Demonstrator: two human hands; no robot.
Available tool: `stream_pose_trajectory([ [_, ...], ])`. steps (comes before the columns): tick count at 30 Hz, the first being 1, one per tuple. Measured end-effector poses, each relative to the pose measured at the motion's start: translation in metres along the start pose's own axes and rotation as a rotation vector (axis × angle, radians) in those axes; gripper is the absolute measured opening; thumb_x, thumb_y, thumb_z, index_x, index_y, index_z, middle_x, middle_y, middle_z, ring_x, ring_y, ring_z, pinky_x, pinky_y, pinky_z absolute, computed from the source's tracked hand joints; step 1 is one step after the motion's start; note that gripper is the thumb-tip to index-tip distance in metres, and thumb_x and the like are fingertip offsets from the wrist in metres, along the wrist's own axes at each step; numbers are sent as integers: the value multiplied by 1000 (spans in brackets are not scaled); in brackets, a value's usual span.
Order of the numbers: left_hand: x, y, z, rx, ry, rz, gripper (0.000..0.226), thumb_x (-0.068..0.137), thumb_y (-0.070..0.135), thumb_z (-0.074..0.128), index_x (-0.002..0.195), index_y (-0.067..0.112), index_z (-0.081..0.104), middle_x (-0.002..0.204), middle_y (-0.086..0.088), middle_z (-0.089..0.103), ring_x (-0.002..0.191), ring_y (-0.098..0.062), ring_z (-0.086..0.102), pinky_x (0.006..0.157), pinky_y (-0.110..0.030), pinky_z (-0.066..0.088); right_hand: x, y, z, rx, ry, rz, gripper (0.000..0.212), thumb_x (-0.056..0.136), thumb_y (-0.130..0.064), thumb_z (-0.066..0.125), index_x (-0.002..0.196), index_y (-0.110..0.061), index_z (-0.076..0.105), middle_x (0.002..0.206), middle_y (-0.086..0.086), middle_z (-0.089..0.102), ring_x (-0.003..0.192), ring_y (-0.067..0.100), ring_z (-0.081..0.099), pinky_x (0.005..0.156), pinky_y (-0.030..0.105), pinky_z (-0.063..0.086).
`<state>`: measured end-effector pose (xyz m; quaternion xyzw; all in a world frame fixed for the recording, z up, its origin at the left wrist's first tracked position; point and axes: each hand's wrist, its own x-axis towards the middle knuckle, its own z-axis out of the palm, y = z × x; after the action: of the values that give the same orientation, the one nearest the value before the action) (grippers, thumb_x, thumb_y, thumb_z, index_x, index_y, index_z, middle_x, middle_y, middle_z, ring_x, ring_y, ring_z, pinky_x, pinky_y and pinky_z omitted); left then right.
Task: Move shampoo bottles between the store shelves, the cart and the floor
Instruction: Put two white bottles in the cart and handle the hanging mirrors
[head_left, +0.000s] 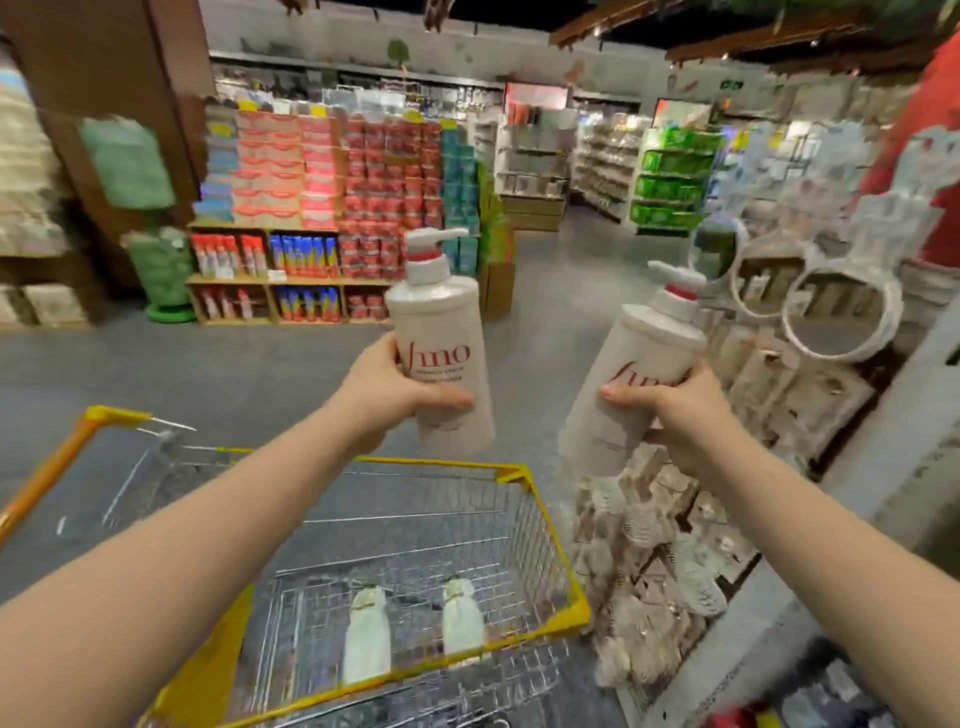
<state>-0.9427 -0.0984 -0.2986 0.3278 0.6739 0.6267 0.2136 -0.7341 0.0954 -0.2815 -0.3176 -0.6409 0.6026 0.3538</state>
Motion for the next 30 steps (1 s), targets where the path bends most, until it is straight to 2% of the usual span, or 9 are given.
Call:
stream_pose_trajectory([
  [3,24,-60,-41,26,27,-117,90,27,28,95,109,13,62,100,-2,74,93,-20,71,81,-45,57,28,54,49,-19,-33,97,61,57,5,83,110,-8,57,93,7,70,75,21,66,61,41,55],
  [5,46,-109,-66,51,14,-190,88,27,27,96,107,14,62,99,-2,74,94,-21,71,81,-46,57,44,98,86,-49,-31,182,60,55,4,85,106,-8,56,92,7,70,72,20,66,58,36,54],
  [7,53,-150,-76,78,5,-249,80,31,22,96,103,15,62,93,0,74,88,-17,70,73,-35,58,54,141,110,-75,-42,254,65,48,-3,90,103,-6,57,92,9,71,68,16,69,51,30,53],
  [9,54,-189,-82,80,5,-319,72,38,14,95,101,13,61,89,4,73,81,-12,69,64,-21,55,65,186,127,-114,-42,338,80,32,-16,95,104,-4,61,96,13,72,76,19,71,56,35,57],
  [14,44,-294,-99,77,23,-628,88,22,33,95,102,15,63,95,-2,74,90,-21,70,81,-45,58,77,269,161,-227,-67,495,71,39,1,90,103,-3,61,93,13,72,81,27,69,59,32,57],
  [18,34,-358,-104,108,36,-826,61,47,11,93,100,14,61,94,-1,72,88,-17,68,79,-41,58,98,347,177,-430,-147,641,85,20,-28,95,97,-17,60,94,6,72,84,25,69,74,48,58],
  [24,29,-445,-89,130,57,-1067,59,49,12,92,95,19,56,96,0,69,93,-23,66,79,-43,57,126,438,190,-675,-315,800,54,47,-9,92,82,-22,54,94,7,69,85,26,66,81,48,56],
  [27,29,-478,-66,159,45,-1148,49,56,10,89,89,22,55,89,4,66,83,-19,63,76,-40,57,134,482,177,-778,-388,871,52,49,-12,91,85,-20,55,97,8,67,88,28,65,81,47,56],
  [30,34,-511,-37,133,-10,-1226,50,57,9,88,97,16,60,87,2,68,72,-14,63,60,-31,56,144,518,161,-887,-432,909,61,48,-16,91,99,-12,57,97,5,67,88,26,65,79,41,56],
])
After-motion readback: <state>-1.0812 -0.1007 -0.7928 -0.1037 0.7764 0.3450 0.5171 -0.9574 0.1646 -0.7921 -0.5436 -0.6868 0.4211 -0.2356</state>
